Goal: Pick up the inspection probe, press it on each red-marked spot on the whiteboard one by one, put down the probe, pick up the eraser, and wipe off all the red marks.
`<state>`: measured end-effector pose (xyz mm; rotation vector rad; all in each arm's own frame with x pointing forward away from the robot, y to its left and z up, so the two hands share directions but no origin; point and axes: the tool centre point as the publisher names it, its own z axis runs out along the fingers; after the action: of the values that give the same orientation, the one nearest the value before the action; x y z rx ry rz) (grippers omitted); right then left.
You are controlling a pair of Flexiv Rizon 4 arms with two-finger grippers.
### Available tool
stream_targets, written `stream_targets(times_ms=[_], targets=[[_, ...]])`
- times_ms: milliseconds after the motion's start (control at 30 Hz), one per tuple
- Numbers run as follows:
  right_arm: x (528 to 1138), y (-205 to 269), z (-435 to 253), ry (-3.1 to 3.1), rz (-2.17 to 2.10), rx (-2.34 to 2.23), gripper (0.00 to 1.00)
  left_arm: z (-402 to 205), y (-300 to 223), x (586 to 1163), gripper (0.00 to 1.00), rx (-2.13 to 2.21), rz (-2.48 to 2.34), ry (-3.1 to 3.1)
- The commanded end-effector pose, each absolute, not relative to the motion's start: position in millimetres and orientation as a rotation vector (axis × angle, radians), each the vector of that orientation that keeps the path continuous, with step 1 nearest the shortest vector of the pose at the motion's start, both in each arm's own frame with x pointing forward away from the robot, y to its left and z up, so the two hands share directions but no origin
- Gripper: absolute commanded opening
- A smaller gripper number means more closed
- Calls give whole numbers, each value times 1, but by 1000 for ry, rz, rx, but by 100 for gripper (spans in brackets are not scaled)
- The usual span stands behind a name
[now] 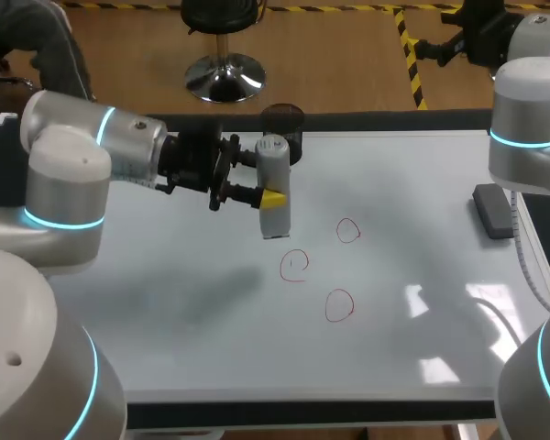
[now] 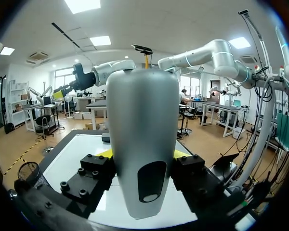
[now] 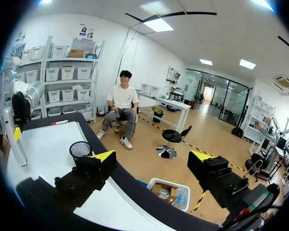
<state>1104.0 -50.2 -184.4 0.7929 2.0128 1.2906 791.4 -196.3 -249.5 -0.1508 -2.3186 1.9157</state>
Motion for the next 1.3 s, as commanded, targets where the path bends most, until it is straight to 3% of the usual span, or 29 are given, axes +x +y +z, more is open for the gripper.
stream_targets(times_ms=[33,1300], targets=[[1104,-50,-184,2013,1291,793,100,-258,-200,790,0,-168,1927,-2304],[1104,-50,-184,2013,1291,793,100,-309,-219,778,0,-224,1909,-2297]])
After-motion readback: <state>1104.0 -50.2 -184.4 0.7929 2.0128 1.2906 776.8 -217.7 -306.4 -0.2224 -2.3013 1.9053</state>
